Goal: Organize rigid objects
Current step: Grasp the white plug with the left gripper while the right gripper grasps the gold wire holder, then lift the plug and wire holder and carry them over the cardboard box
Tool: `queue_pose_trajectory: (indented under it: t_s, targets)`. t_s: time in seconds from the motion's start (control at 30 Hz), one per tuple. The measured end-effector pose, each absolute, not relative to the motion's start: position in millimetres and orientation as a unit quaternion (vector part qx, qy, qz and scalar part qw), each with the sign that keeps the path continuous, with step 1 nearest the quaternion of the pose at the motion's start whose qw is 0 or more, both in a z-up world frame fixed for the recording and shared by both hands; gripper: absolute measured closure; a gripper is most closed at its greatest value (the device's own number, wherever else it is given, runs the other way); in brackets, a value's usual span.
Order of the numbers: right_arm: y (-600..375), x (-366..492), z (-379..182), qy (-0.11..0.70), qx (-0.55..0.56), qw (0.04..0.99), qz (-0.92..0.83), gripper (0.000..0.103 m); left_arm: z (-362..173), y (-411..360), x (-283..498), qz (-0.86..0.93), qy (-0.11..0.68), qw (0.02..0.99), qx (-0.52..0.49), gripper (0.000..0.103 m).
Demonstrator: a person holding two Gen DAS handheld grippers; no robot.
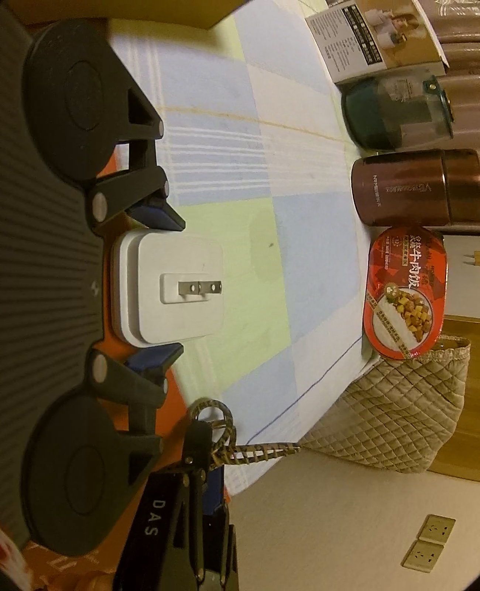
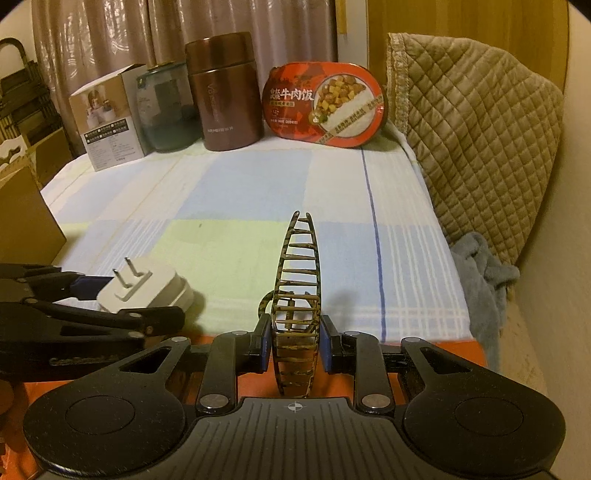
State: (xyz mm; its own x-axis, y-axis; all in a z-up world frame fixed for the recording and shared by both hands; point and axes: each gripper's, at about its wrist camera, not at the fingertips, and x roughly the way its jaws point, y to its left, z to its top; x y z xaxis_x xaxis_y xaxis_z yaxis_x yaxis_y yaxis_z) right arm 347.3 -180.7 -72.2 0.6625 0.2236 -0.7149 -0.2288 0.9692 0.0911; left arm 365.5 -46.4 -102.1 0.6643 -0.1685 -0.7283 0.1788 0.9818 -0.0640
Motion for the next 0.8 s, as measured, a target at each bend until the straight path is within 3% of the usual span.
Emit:
queue_pose_trajectory:
  t_s: [0.8]
  targets:
    - [-155,207,12,0.363,0.011,0.926,0.101,0.081,-20,-24,225,-0.096,0.356,0.930,-0.007,0.043]
